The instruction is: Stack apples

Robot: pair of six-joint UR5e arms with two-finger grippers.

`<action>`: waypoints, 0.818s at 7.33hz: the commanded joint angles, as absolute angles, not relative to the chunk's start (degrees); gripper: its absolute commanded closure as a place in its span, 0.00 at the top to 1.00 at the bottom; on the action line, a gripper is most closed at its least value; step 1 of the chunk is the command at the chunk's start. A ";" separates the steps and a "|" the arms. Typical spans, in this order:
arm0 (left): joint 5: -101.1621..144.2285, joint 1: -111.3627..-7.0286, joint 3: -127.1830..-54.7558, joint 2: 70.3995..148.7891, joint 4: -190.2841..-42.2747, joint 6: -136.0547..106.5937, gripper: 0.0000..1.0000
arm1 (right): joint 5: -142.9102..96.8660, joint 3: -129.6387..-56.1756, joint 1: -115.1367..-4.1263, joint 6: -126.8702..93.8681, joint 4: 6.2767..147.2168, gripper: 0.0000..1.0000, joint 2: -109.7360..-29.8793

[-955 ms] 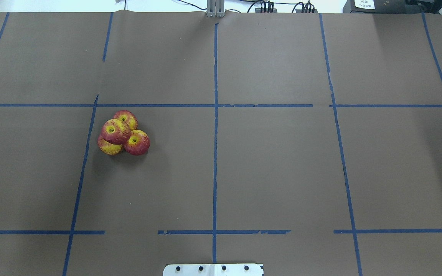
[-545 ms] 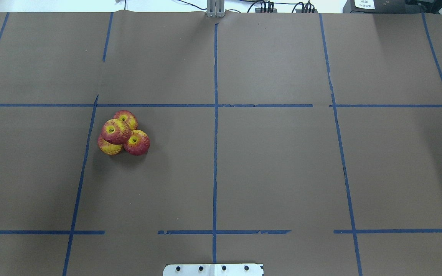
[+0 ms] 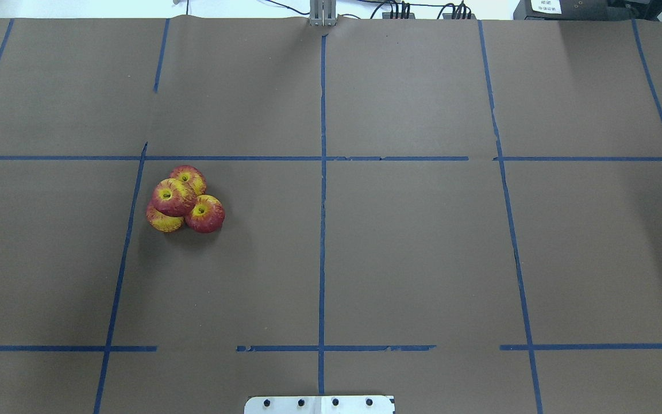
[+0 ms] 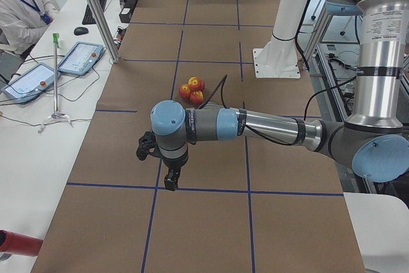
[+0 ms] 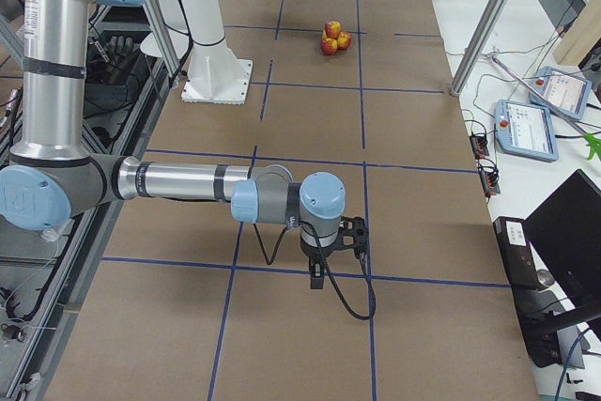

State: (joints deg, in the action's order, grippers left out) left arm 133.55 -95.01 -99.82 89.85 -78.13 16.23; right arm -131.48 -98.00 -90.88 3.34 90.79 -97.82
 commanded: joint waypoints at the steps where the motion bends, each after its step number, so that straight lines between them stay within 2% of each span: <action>1: 133.59 -95.01 -100.20 90.44 -78.05 16.26 1.00 | -131.48 -98.00 -90.88 3.34 90.79 1.00 -97.82; 6: 133.59 -94.92 -100.11 90.88 -78.05 16.17 1.00 | -131.48 -98.00 -90.88 3.34 90.79 1.00 -97.82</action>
State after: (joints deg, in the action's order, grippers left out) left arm 133.59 -94.90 -100.15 90.69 -78.01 16.18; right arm -131.48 -98.00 -90.88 3.34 90.79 -97.82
